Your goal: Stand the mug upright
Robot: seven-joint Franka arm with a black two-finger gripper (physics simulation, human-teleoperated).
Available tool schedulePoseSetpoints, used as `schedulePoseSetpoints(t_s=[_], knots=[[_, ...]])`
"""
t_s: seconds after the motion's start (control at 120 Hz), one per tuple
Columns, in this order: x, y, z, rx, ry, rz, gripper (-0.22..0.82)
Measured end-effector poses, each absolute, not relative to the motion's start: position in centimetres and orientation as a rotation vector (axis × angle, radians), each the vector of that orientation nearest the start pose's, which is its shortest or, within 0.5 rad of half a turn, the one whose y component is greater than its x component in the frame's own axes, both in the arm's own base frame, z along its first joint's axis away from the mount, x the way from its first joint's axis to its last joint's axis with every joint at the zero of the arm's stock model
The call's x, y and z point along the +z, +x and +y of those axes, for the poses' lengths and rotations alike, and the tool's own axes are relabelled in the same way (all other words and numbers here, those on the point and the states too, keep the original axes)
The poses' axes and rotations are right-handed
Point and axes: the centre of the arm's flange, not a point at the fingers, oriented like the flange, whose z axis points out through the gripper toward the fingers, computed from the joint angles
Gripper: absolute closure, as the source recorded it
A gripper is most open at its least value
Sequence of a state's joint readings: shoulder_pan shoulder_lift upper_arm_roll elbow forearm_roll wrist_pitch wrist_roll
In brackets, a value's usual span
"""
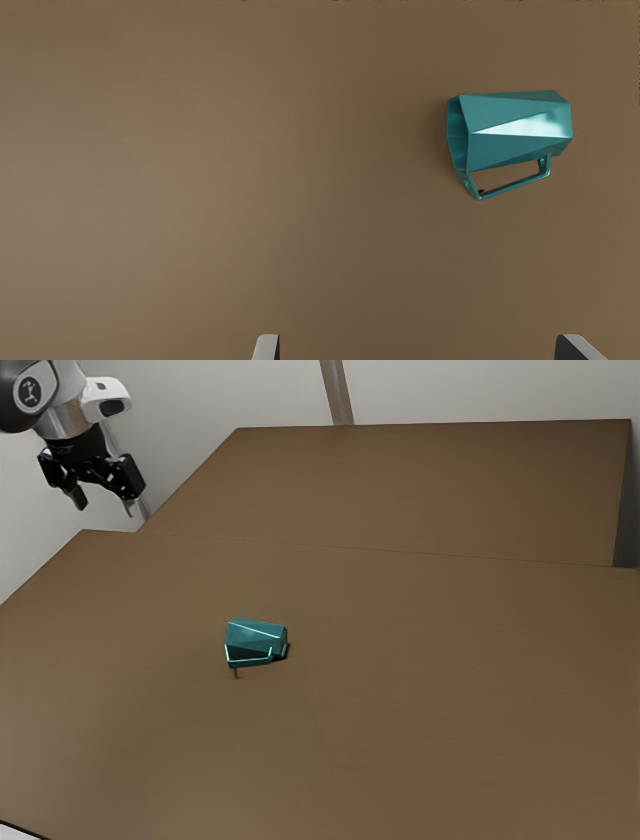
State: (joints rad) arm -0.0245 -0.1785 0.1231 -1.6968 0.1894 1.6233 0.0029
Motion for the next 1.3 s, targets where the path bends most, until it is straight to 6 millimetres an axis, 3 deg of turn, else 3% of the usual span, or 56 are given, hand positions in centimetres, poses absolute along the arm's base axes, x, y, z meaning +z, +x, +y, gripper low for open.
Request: schedulePoseSetpoints(t_s=[0.175, 0.308, 0.425, 0.617, 0.9, 1.3], knots=[[66.0, 50.4, 7.4, -0.147, -2.963, -0.120, 0.00], [63.4, 52.6, 8.0, -0.127, -2.977, -0.123, 0.00], [58.8, 54.4, 10.9, -0.054, -3.146, -0.276, 0.00], [50.0, 55.8, 15.4, 0.125, -3.388, -0.611, 0.00], [40.4, 57.8, 13.8, 0.373, -3.561, -0.824, 0.00], [33.3, 60.1, 14.6, 0.489, -3.598, -0.994, 0.00]])
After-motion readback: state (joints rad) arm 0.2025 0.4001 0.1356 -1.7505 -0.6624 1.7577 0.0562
